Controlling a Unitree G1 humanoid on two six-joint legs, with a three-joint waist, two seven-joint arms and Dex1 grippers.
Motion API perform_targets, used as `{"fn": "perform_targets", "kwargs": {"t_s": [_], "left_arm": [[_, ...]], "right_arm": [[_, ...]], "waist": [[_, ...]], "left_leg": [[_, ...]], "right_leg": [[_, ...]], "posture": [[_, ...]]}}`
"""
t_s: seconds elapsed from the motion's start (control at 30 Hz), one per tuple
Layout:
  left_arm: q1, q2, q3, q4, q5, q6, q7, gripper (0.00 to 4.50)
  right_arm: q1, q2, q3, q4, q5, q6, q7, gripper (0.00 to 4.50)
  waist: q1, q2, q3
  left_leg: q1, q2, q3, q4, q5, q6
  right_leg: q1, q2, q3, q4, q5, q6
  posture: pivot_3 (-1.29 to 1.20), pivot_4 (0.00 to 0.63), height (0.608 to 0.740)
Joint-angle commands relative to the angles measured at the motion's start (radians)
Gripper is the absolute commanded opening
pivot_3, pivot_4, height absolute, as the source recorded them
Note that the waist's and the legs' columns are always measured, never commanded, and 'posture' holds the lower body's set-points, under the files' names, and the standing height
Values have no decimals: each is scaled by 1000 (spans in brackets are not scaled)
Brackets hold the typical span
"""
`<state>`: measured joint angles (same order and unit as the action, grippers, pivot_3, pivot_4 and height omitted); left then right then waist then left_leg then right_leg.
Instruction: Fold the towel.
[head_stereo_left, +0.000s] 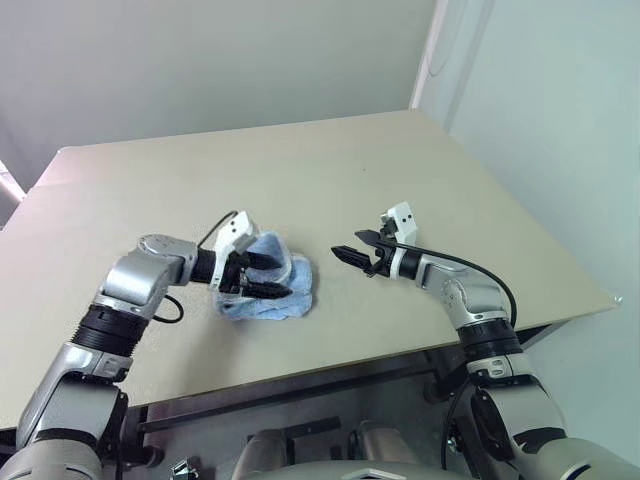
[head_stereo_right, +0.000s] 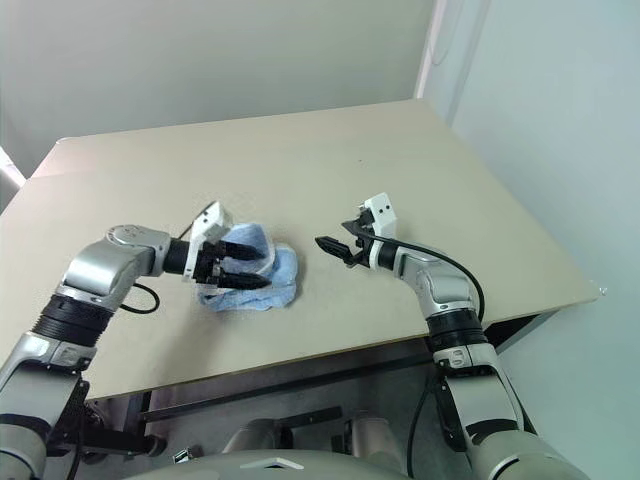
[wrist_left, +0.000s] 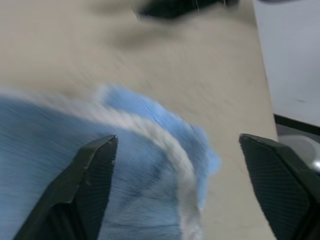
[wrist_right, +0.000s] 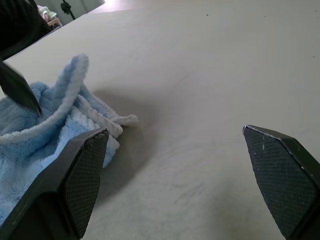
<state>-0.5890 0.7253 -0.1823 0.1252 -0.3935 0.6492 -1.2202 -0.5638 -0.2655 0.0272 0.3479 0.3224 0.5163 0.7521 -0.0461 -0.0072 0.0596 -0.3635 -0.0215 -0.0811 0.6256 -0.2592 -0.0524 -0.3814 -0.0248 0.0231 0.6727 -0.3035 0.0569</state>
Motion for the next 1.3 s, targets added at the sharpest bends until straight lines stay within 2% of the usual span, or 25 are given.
{"fn": "perform_targets", "kwargs": {"t_s": [0.03, 0.23, 0.37, 0.53, 0.77, 0.87, 0.97, 1.17, 1.2, 1.3], "left_arm": [[0, 59, 103, -74, -33, -3, 0, 4057], [175, 159, 219, -107, 21, -237, -18, 4057], [326, 234, 230, -107, 79, -407, -66, 4057], [357, 213, 196, -85, 124, -475, -41, 4057], [322, 150, 132, -22, 189, -533, -24, 4057], [306, 135, 115, -4, 193, -540, -31, 3483], [289, 125, 117, 8, 186, -534, -37, 2487], [270, 132, 133, 25, 188, -537, -40, 197], [266, 133, 136, 29, 186, -534, -40, 27], [246, 132, 144, 48, 183, -545, -40, 27]], "right_arm": [[-11, 3, -18, -35, 20, -17, 11, 4500], [-20, 7, -8, -27, 14, -31, 17, 4500], [-30, 15, -3, -8, 8, -45, 22, 4500], [-48, 22, 5, 12, 2, -64, 27, 4500], [-67, 15, 3, 35, -12, -85, 28, 4500], [-65, 13, 1, 31, -10, -84, 27, 4500], [-59, 15, 1, 28, -13, -85, 24, 4500], [-47, 17, 0, 20, -15, -87, 17, 4500], [-47, 18, 0, 21, -15, -88, 16, 4500], [-47, 19, 1, 20, -14, -90, 17, 4500]], "waist": [[0, 0, 0], [0, 0, 0], [3, 1, 0], [17, 1, 0], [13, 1, 0], [7, 1, 0], [3, 1, 0], [2, 1, 0], [2, 1, 0], [2, 1, 0]], "left_leg": [[0, 0, 0, 0, 0, 0], [0, 0, 0, 1, 0, 0], [-2, 1, 1, 1, 0, 0], [-8, 0, 0, 6, 0, 0], [-9, 0, 1, 6, 0, 0], [-9, 0, 1, 6, 0, 0], [-9, 0, 1, 7, 0, 0], [-7, 0, 1, 8, 0, 0], [-7, 0, 1, 8, 0, 0], [-8, 0, 1, 8, 0, 0]], "right_leg": [[0, 0, 0, 0, 0, 0], [0, 0, 0, 1, 0, 0], [-2, 0, 0, 1, 0, 0], [-6, -1, -1, 1, 0, 0], [-7, -1, 0, 3, 2, 2], [-8, -1, 0, 5, 2, 2], [-8, -1, 0, 7, 2, 2], [-8, 0, 0, 9, 1, 2], [-8, 0, 0, 9, 1, 2], [-8, 0, 0, 10, 1, 2]], "posture": [[0, 0, 740], [0, 0, 740], [0, 0, 740], [0, 0, 740], [0, 0, 740], [0, 0, 740], [0, 0, 740], [0, 0, 740], [0, 0, 740], [0, 0, 740]]}}
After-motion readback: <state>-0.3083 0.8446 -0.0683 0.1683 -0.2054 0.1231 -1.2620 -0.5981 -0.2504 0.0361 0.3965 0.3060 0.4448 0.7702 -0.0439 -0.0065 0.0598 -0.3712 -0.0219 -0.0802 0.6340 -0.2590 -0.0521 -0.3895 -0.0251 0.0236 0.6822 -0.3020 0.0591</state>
